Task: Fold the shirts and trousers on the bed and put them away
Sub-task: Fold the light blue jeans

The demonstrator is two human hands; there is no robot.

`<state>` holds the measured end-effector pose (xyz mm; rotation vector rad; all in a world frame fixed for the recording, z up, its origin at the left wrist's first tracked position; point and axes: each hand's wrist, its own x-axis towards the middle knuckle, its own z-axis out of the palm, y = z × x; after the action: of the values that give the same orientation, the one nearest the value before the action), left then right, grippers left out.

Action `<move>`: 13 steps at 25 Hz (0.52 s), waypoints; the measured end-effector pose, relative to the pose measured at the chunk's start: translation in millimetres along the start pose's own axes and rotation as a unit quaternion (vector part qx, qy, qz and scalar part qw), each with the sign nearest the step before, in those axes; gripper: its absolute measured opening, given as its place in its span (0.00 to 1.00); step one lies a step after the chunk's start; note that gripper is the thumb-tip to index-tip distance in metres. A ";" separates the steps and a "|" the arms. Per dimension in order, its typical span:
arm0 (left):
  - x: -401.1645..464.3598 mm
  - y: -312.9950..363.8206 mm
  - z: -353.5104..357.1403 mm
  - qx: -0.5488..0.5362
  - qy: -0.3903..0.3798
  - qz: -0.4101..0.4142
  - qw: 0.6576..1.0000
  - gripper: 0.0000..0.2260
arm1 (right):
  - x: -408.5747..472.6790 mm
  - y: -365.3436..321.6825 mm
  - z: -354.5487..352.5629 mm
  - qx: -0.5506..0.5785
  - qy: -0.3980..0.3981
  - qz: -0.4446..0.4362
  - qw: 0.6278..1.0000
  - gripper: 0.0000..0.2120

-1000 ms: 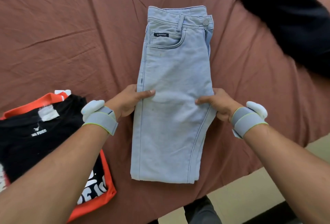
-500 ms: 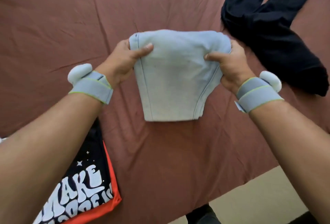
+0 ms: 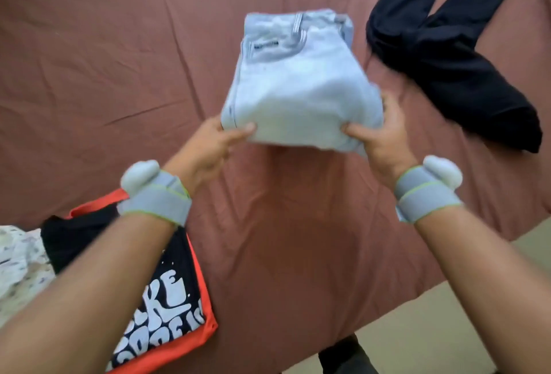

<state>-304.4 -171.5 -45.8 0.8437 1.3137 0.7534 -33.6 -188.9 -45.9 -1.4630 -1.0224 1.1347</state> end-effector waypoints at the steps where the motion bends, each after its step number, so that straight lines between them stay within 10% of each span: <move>1: -12.9 -43.0 -3.5 0.022 -0.010 -0.057 0.998 0.15 | -29.5 36.3 -1.6 -0.024 -0.013 0.043 0.999 0.29; 8: -42.0 -123.3 -13.3 0.074 -0.072 -0.211 0.972 0.12 | -102.8 119.9 -12.8 0.000 -0.053 0.241 0.969 0.26; 13: 11.7 -93.0 -15.3 0.097 -0.108 -0.254 0.956 0.30 | -37.9 88.6 -3.1 0.002 -0.127 0.310 0.942 0.27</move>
<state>-318.3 -206.9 -132.8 0.6754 1.3407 0.1239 -34.2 -240.6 -127.3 -1.7234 -0.7314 1.8100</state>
